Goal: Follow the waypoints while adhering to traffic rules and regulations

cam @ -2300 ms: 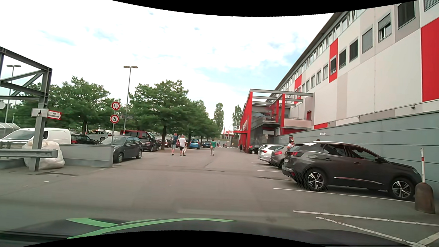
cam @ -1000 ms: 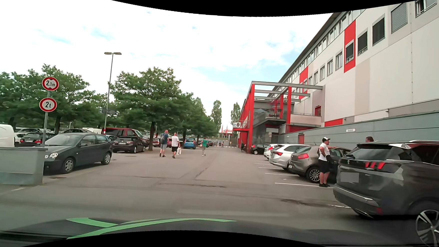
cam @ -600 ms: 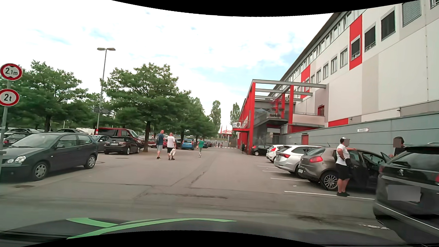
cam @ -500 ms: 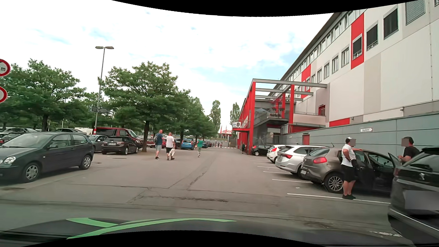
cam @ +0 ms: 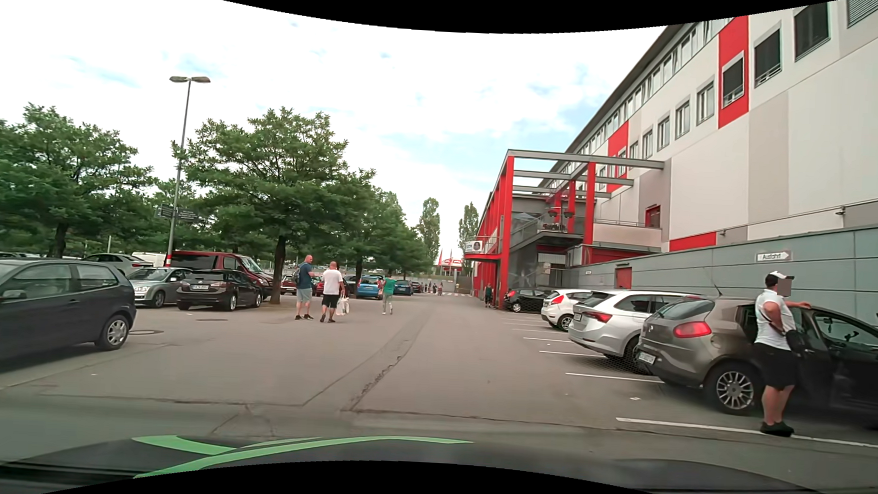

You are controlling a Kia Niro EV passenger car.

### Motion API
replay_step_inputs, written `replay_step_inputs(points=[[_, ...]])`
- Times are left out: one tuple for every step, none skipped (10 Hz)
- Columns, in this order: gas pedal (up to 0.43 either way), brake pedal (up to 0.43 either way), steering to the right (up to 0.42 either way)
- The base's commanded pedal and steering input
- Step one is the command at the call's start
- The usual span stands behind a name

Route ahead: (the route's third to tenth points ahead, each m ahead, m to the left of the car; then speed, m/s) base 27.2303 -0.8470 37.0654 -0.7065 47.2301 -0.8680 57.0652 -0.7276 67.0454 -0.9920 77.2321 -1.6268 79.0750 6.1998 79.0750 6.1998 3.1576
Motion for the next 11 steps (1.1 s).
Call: replay_step_inputs(points=[[0.000,0.000,0.011],[0.000,0.000,0.011],[0.000,0.000,0.011],[0.000,0.000,0.011],[0.000,0.000,0.012],[0.000,0.000,0.012],[0.000,0.000,0.012],[0.000,0.000,0.015],[0.008,0.000,0.020],[0.008,0.000,0.022],[0.008,0.000,0.023]])
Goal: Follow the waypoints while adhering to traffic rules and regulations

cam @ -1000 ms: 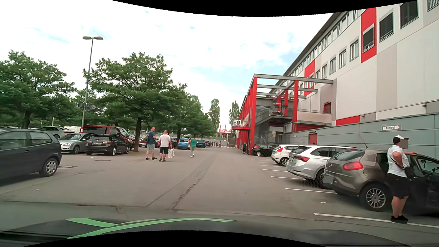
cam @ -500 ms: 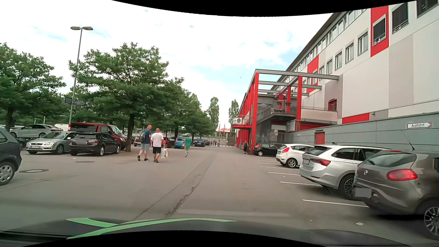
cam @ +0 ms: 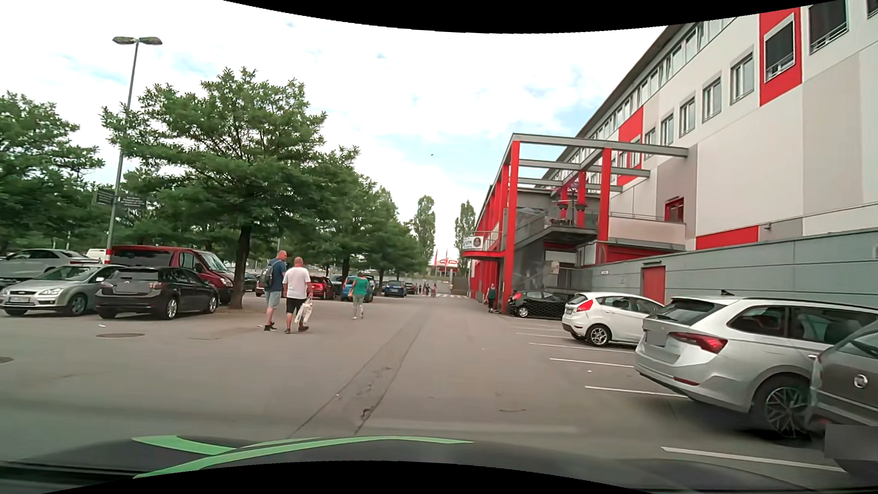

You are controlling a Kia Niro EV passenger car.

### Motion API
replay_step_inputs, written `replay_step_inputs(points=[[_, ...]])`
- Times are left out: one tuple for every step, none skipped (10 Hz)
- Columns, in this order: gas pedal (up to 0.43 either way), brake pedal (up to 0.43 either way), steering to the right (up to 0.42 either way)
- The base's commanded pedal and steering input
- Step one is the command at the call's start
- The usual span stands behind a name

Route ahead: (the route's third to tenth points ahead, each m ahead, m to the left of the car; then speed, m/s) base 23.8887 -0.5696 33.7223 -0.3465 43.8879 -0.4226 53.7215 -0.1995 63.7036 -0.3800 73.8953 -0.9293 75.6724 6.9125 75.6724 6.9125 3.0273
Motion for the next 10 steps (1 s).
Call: replay_step_inputs(points=[[0.020,0.000,0.023],[0.020,0.000,0.023],[0.020,0.000,0.023],[0.020,0.000,0.023],[0.020,0.000,0.023],[0.020,0.000,0.023],[0.020,0.000,0.023],[0.020,0.000,0.023],[0.020,0.000,0.020],[0.028,0.000,0.020]])
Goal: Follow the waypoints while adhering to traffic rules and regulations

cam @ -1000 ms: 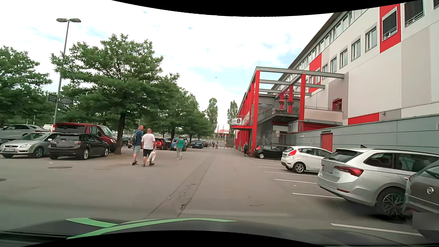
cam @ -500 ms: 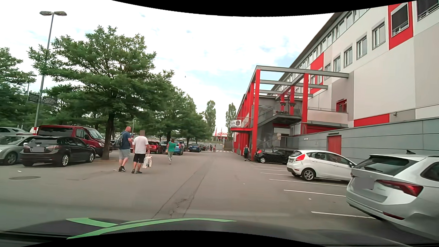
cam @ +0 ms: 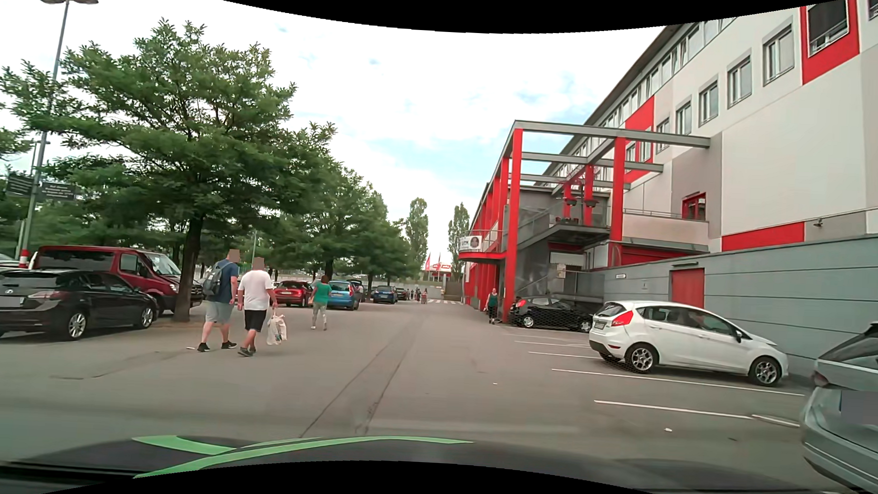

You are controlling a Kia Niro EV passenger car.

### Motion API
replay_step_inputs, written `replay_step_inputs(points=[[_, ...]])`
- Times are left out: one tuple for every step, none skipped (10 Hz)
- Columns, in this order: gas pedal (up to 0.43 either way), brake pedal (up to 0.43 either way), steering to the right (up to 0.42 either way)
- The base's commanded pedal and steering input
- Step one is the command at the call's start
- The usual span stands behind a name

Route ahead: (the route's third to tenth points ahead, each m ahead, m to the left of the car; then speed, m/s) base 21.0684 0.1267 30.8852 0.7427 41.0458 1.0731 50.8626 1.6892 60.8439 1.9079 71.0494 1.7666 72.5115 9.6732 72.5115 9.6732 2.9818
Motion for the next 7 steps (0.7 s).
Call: replay_step_inputs(points=[[0.028,0.000,0.019],[0.028,0.000,0.019],[0.028,0.000,0.016],[0.028,0.000,0.013],[0.028,0.000,0.011],[0.028,0.000,0.011],[0.028,0.000,0.011]])
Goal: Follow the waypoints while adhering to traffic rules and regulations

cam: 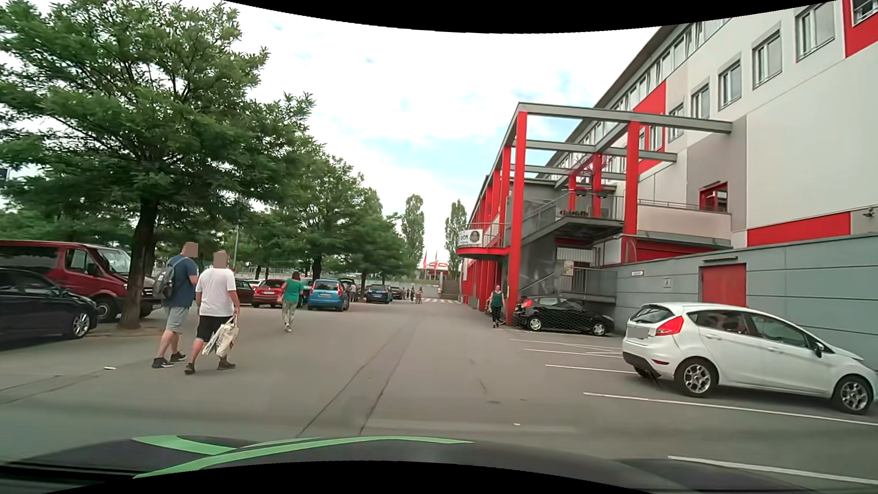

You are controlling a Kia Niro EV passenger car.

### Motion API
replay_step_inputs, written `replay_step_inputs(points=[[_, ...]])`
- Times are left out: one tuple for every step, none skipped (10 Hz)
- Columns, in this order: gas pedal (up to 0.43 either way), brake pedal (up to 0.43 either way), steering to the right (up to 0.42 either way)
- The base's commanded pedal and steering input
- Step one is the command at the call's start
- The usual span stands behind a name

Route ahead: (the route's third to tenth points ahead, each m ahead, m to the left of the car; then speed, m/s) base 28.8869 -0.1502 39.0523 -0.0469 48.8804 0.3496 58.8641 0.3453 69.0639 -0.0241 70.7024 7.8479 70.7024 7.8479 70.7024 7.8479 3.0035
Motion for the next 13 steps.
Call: replay_step_inputs(points=[[0.028,0.000,0.011],[0.028,0.000,0.011],[0.028,0.000,0.011],[0.028,0.000,0.010],[0.028,0.000,0.010],[0.028,0.000,0.010],[0.028,0.000,0.010],[0.028,0.000,0.010],[0.028,0.000,0.010],[0.028,0.000,0.010],[0.028,0.000,0.010],[0.028,0.000,0.010],[0.028,0.000,0.010]])
